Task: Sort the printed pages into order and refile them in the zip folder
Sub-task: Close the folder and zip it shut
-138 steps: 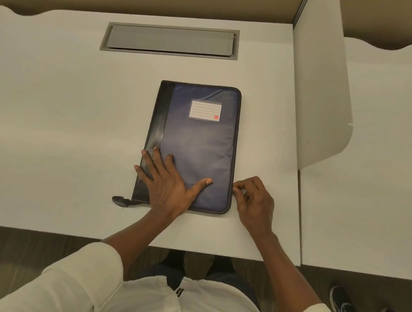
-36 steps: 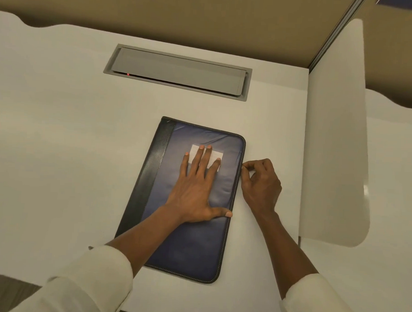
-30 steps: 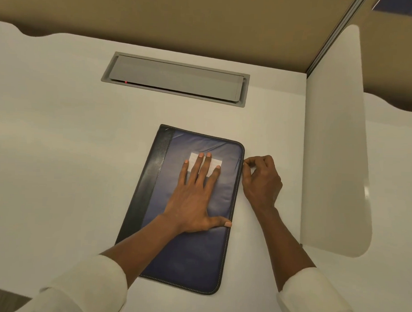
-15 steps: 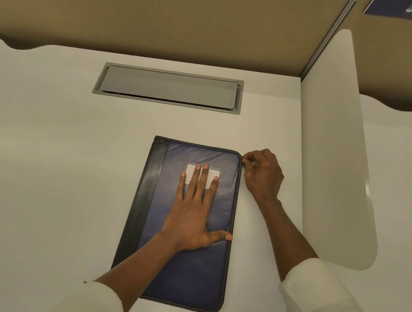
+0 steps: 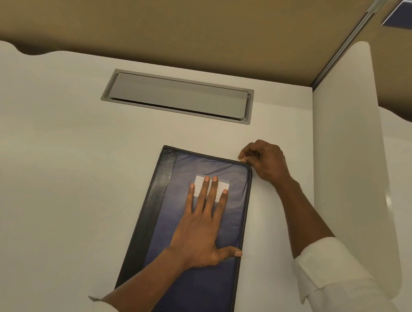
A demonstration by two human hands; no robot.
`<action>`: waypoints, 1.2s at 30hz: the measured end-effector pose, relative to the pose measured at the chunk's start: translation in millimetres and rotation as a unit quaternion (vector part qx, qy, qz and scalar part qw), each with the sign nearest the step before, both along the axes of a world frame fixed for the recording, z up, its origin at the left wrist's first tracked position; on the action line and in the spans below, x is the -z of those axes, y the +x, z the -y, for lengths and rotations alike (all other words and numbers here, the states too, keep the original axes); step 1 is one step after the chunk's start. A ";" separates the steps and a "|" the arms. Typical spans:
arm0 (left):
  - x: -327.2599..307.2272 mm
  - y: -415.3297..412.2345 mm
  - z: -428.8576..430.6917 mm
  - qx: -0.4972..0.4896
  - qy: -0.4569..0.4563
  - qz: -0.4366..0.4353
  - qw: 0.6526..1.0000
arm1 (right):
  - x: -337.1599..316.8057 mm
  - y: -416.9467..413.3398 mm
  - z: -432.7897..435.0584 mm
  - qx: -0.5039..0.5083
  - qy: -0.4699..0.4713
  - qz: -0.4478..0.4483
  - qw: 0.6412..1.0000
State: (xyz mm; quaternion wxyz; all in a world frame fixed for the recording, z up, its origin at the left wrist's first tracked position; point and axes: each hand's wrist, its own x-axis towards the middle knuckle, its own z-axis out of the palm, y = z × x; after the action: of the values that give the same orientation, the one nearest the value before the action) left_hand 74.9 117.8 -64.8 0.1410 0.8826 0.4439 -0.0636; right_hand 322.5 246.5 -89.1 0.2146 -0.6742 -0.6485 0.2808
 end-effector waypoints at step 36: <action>2.7 -2.1 -0.9 -0.003 -0.013 -0.003 1.000 | -6.6 -66.4 -43.0 -0.182 0.035 0.040 0.982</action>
State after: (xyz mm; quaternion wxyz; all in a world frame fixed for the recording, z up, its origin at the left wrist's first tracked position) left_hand 72.8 118.6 -67.5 0.1515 0.8793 0.4458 -0.0719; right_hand 256.1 289.5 -82.4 0.1576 -0.5475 -0.7778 0.2652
